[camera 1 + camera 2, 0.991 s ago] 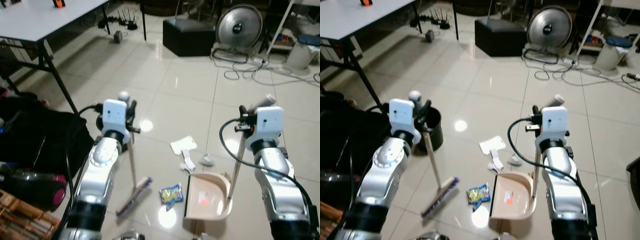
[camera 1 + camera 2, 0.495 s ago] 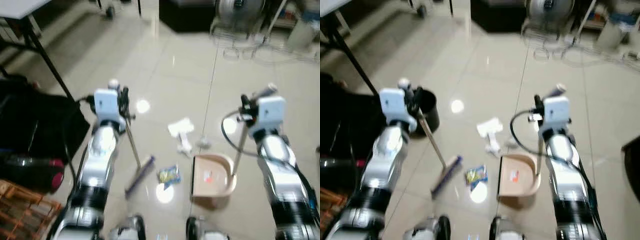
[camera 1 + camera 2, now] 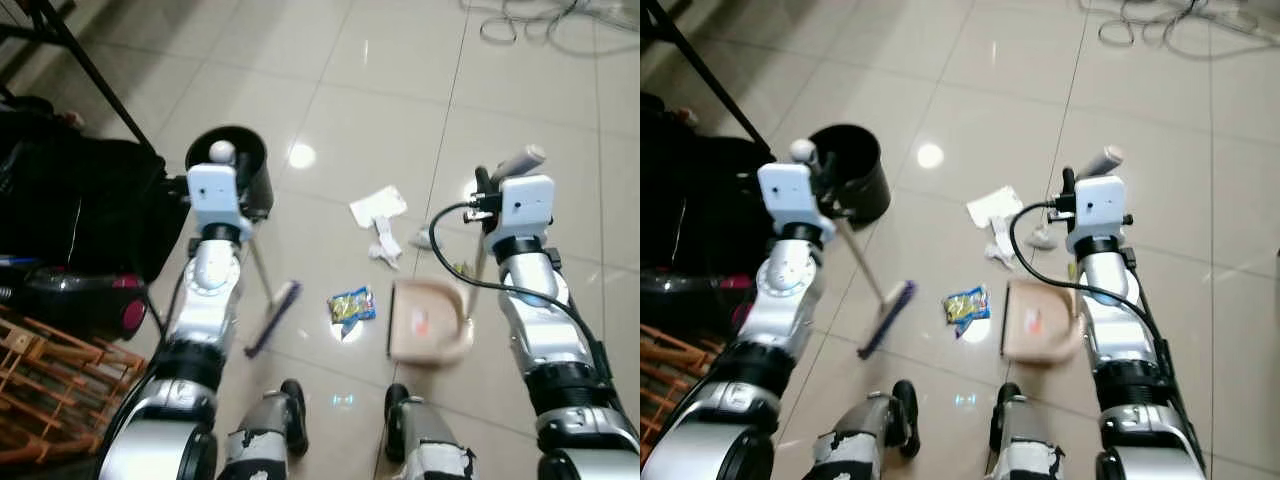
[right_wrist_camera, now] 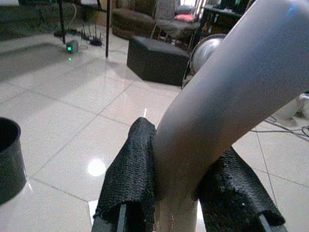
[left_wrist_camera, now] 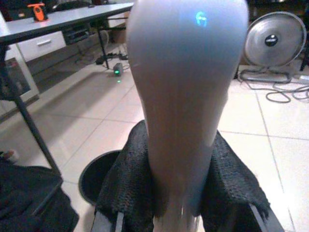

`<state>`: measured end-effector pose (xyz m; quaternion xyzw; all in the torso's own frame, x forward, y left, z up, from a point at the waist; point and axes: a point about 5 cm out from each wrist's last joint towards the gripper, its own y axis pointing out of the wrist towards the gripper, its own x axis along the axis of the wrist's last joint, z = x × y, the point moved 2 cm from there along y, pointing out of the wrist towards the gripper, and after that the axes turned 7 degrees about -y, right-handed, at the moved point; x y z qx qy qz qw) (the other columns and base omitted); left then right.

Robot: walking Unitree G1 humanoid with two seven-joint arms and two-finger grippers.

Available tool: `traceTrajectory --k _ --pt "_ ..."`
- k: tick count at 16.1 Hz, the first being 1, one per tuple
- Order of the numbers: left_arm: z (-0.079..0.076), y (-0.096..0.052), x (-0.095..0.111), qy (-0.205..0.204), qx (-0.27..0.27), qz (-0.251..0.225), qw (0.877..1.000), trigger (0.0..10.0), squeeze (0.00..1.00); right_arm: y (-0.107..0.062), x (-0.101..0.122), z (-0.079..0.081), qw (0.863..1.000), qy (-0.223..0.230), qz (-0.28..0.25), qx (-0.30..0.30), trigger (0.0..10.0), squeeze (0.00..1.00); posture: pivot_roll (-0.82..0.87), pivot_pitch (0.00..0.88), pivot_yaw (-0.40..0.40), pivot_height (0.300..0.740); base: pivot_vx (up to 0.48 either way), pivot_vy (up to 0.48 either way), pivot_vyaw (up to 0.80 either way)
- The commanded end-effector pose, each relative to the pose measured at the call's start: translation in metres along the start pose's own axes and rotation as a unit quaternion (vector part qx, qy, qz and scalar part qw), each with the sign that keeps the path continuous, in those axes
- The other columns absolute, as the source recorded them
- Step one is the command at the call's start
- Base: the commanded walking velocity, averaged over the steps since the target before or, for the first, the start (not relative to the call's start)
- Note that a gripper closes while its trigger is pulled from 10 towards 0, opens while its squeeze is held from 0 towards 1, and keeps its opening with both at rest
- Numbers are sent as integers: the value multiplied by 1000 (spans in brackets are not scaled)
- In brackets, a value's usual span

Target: Sweep floor

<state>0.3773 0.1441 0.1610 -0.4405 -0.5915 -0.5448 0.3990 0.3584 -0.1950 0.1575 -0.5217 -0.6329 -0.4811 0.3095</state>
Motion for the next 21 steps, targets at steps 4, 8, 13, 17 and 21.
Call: traceTrajectory --k 4,8,13,17,21 --pt "-4 2 -10 11 -1 2 1000 10000 0 -13 2 41 1000 9 -14 21 10000 0 19 418 124 740 0 0 0" --pt "-16 3 -18 14 -14 21 1000 10000 0 -21 2 60 1000 17 -9 20 10000 0 11 413 146 740 0 0 0" --pt "-43 9 -20 -18 -25 38 999 10000 0 -16 2 56 1000 20 18 -13 10000 0 1 422 148 740 0 0 0" --pt "-63 13 -18 -71 -8 47 996 10000 0 -14 1 65 998 24 51 1 10000 0 -8 415 148 740 0 0 0" --pt "-85 18 -7 -156 -7 41 987 10000 0 -18 -4 74 997 24 79 13 10000 0 -8 409 144 740 0 0 0"
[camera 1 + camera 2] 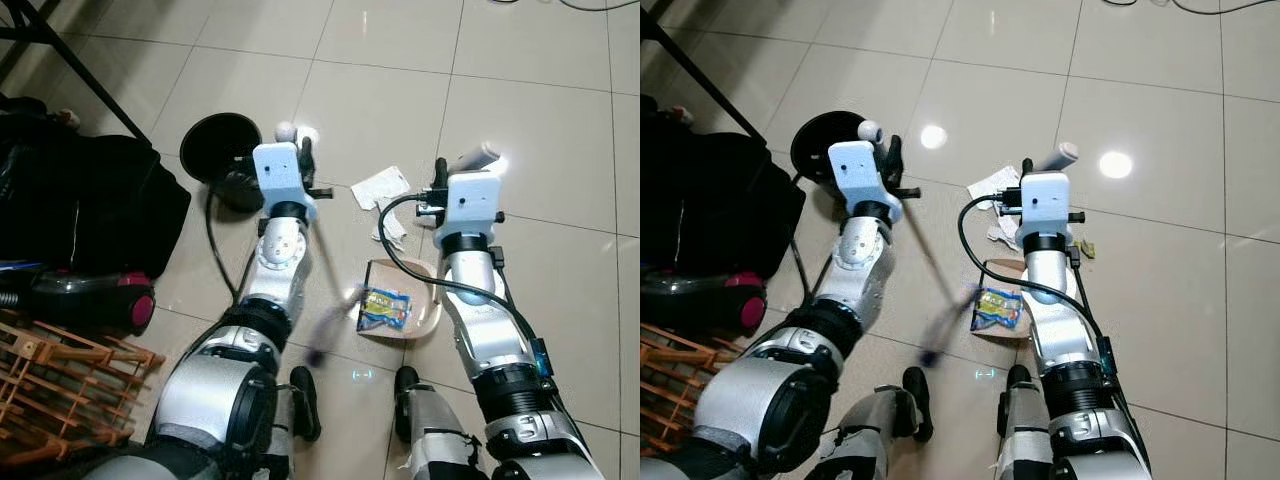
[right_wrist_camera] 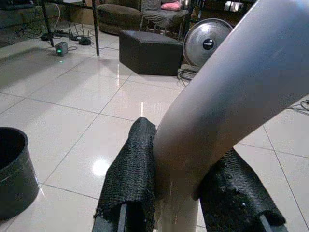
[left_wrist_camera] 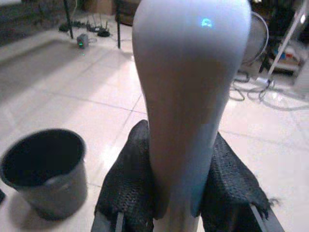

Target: Sweep floor

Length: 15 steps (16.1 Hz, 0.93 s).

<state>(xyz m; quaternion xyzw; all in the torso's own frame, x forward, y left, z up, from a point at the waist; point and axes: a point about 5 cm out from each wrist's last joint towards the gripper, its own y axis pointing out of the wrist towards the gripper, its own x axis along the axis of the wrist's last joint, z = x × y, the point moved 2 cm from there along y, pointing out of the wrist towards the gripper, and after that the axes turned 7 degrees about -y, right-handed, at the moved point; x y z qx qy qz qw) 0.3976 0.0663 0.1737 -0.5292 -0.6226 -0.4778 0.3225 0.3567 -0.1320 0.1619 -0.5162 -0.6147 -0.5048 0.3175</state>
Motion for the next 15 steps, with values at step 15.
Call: traceTrajectory --k 15 --pt "11 21 36 142 -105 -28 984 10000 0 -20 -39 -34 992 60 103 -48 10000 0 -46 197 126 740 0 0 0"
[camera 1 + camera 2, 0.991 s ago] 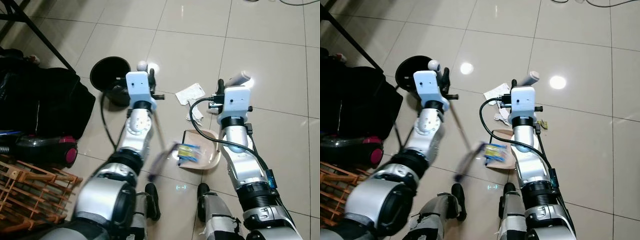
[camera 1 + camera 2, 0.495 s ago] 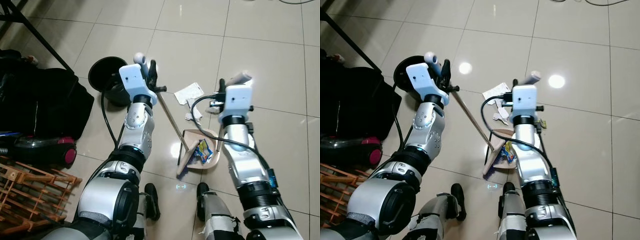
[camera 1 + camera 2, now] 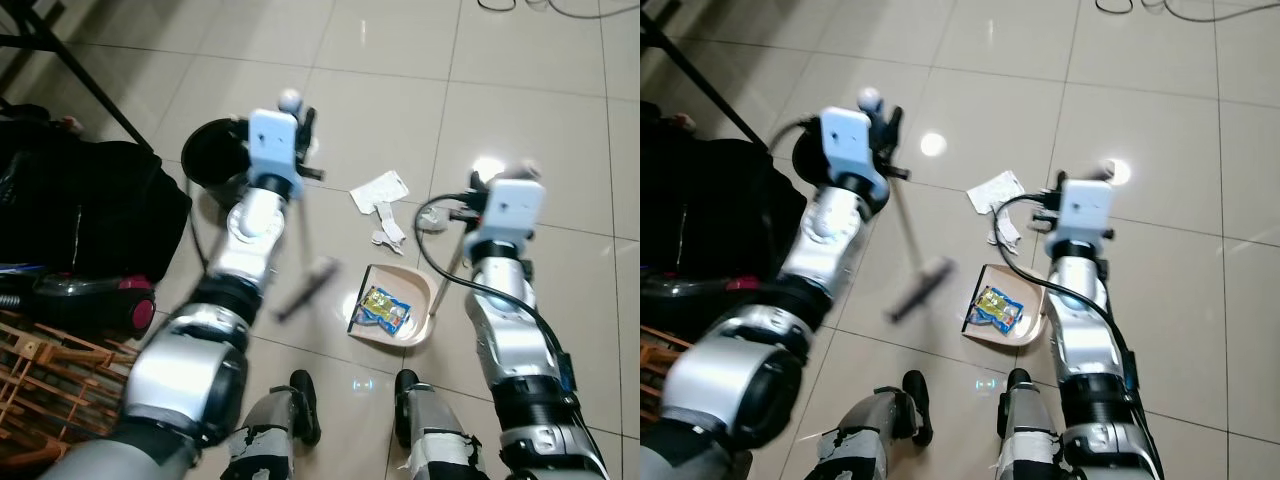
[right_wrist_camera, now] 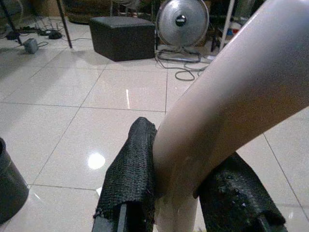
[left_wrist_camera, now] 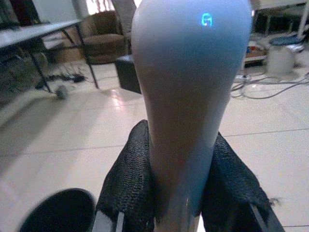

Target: Sweep floor

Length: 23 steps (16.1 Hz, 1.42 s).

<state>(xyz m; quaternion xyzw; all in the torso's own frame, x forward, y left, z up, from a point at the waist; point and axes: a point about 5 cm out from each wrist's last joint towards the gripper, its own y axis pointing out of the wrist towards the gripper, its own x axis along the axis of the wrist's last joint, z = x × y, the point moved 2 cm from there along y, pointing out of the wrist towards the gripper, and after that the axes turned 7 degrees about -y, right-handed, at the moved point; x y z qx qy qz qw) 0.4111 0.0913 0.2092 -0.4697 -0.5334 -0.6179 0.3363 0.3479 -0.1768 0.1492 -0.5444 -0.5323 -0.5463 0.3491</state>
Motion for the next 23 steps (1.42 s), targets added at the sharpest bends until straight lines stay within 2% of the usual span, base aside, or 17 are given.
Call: traceTrajectory --k 1,3,6,7,8,10,12,14,17,19,23 --pt "6 0 -1 9 10 3 1000 10000 0 -10 -16 0 999 22 44 2 10000 0 -50 190 127 740 0 0 0" --pt "21 0 -1 25 26 12 999 10000 0 -14 -11 -8 998 48 43 -15 10000 0 -56 167 127 740 0 0 0" --pt "32 -7 -11 17 15 44 999 10000 0 -14 8 -19 998 57 27 -17 10000 0 -68 132 124 740 0 0 0" --pt "38 -13 -18 0 4 65 998 10000 0 -13 18 -26 996 77 25 -22 10000 0 -73 124 121 740 0 0 0" --pt "45 -19 -21 -4 -5 69 998 10000 0 -13 27 -32 997 73 22 -19 10000 0 -76 117 117 740 0 0 0" --pt "59 -31 -21 6 -8 61 998 10000 0 -13 42 -40 998 64 14 -13 10000 0 -77 103 106 740 0 0 0" --pt "72 -43 -24 23 -2 76 997 10000 0 -13 57 -45 998 63 6 0 10000 0 -79 87 93 740 0 0 0" --pt "79 -57 -23 27 3 84 996 10000 0 -15 75 -48 996 79 2 30 10000 0 -79 67 74 740 0 0 0" --pt "70 -75 -11 30 -6 62 998 10000 0 -13 102 -57 994 100 -16 46 10000 0 -85 48 72 740 0 0 0" --pt "65 -86 0 11 -2 39 999 10000 0 -11 123 -64 989 132 -44 43 10000 0 -96 35 75 740 0 0 0" --pt "56 -103 7 15 0 54 998 10000 0 -9 138 -75 987 142 -67 42 10000 0 -90 18 69 740 263 0 0"
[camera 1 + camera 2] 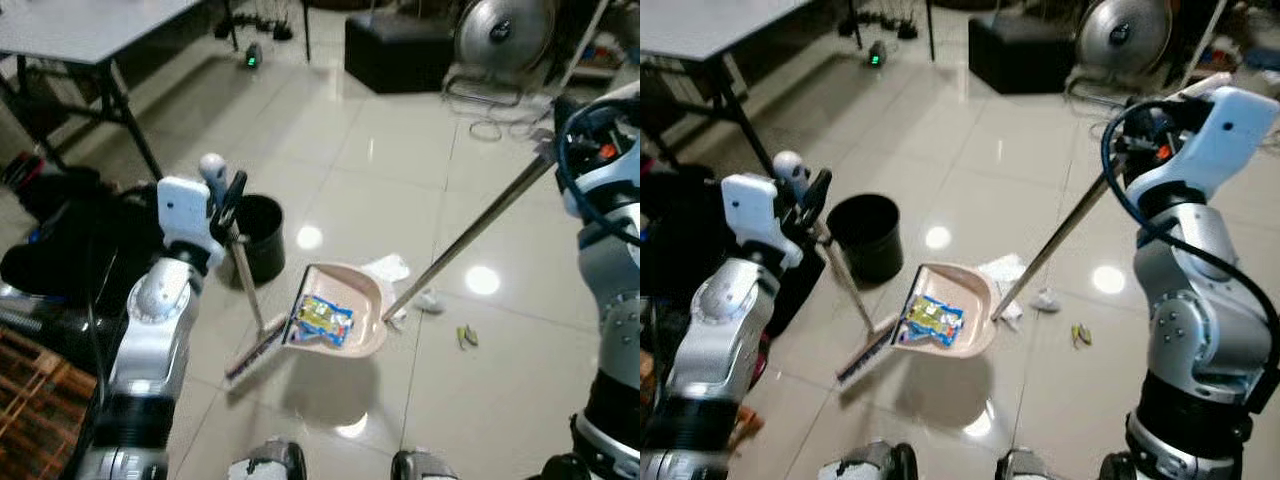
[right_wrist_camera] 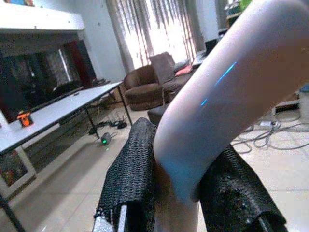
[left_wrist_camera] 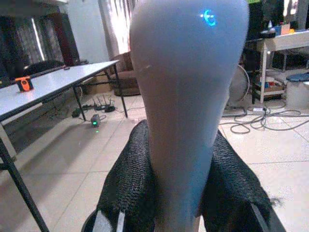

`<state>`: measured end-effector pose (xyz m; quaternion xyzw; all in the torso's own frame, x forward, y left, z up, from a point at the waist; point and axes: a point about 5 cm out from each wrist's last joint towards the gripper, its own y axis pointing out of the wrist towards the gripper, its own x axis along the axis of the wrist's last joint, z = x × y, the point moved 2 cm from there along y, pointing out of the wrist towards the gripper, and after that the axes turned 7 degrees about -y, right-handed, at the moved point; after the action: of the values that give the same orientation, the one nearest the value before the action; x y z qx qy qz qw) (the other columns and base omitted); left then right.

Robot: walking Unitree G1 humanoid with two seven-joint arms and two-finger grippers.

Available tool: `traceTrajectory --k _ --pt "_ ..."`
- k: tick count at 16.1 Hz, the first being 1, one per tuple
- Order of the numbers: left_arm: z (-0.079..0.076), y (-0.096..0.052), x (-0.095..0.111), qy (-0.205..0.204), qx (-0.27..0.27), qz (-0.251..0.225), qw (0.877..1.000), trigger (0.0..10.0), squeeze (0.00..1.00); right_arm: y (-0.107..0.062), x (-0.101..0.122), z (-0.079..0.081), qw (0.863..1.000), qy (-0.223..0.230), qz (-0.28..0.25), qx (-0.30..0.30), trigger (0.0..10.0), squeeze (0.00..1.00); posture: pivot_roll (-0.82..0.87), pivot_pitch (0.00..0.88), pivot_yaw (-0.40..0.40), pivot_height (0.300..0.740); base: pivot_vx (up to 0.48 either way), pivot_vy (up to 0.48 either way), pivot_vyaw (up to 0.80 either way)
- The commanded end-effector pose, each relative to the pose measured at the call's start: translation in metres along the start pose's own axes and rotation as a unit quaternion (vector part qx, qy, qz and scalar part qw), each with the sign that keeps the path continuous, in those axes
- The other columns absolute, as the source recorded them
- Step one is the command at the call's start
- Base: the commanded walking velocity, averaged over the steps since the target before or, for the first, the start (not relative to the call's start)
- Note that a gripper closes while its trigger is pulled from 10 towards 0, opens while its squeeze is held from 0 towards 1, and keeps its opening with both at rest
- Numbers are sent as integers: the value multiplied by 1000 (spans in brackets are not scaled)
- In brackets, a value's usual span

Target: Sweep floor

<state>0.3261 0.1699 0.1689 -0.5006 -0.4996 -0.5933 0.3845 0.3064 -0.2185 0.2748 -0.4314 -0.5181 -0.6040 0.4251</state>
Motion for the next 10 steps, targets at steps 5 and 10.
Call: traceTrajectory --k 5,10 --pt "-11 -12 11 20 3 4 1000 10000 0 4 31 -2 997 42 -60 4 10000 0 -76 13 64 740 436 0 0" --pt "-9 -17 9 20 22 22 999 10000 0 9 43 -2 995 66 -76 10 10000 0 -76 14 56 740 445 0 0"
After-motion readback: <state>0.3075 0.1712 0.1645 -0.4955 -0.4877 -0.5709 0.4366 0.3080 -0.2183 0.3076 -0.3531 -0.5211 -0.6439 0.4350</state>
